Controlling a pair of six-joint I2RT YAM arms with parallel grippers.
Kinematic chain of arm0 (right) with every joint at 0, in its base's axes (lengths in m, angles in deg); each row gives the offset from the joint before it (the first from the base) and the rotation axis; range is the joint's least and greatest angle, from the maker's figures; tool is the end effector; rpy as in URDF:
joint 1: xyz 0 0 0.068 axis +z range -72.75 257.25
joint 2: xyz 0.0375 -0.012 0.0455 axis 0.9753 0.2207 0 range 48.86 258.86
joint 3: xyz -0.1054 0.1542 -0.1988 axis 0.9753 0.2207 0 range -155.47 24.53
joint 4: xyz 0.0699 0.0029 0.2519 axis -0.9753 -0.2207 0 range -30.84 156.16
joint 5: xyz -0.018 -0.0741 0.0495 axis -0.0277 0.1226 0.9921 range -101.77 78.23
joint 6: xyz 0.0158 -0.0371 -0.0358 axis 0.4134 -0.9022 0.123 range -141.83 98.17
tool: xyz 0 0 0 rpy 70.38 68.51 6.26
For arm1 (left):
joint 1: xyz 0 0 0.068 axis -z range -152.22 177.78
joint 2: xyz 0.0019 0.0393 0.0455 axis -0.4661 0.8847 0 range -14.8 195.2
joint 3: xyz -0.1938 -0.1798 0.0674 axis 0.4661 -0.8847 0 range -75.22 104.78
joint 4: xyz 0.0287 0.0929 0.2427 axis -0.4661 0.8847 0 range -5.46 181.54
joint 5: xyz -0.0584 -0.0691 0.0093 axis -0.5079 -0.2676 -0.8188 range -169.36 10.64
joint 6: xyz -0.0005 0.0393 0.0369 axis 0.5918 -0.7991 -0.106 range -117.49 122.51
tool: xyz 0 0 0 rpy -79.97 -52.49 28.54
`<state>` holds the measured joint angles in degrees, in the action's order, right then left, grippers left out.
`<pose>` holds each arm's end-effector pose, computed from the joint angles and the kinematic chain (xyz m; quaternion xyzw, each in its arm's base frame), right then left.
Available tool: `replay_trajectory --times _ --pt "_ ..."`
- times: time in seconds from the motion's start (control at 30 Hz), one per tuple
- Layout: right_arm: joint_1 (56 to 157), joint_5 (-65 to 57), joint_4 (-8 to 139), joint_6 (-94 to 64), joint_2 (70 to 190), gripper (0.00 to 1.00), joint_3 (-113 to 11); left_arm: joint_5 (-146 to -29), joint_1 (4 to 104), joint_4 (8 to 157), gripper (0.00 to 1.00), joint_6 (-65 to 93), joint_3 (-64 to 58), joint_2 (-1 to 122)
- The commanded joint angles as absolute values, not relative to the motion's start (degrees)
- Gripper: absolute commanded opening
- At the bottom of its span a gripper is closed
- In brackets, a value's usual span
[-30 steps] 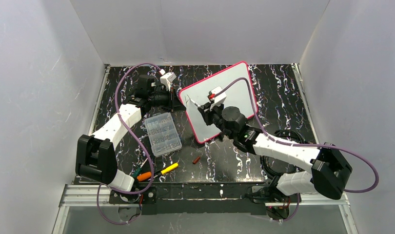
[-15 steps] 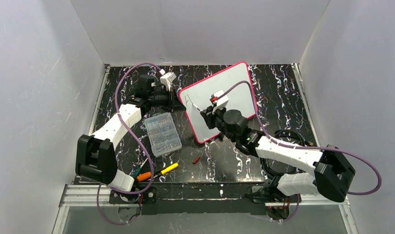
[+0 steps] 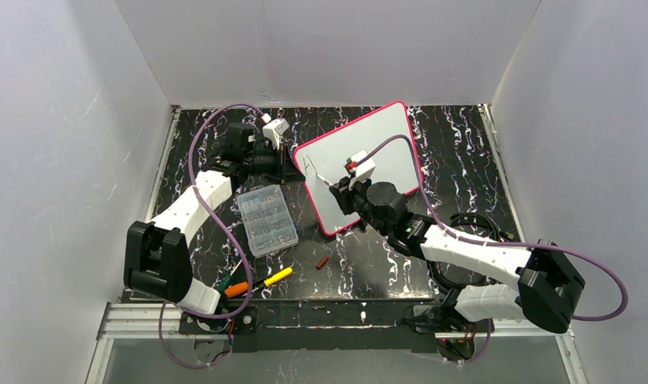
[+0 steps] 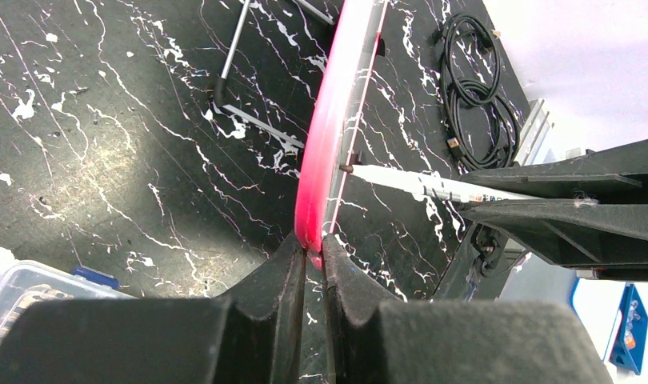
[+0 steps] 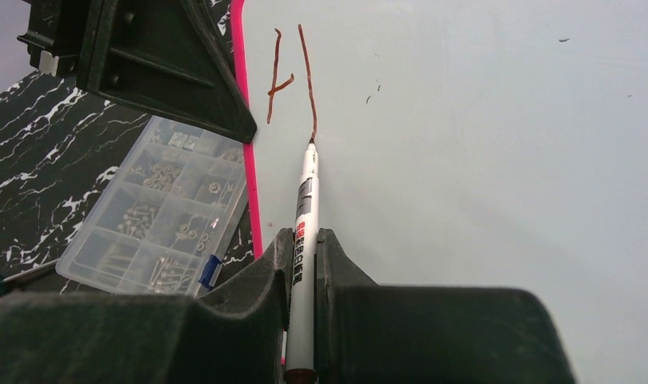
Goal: Write a sentence on the whiteboard
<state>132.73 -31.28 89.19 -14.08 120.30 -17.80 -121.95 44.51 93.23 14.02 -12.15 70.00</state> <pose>0.1719 0.2290 0.2855 -0.1929 0.7161 0.2381 0.6272 0.3113 -0.1187 0.2908 0.2171 0.7995 -0.4186 0.3721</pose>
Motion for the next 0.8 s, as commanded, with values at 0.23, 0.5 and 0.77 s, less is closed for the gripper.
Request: replay_trajectory --times 0.23,0.5,0.77 --pt "133.2 -31.7 85.1 -14.0 115.2 0.01 -22.7 -122.1 45.5 96.1 0.00 12.4 -11.4 67.7" --pt "131.3 -28.5 85.0 -15.7 116.1 0.01 -24.4 -122.3 45.5 96.1 0.00 12.2 -11.4 67.8" --pt "127.4 -22.9 87.1 -14.9 116.7 0.01 -24.6 -122.4 45.5 96.2 0.00 12.1 -11.5 68.1"
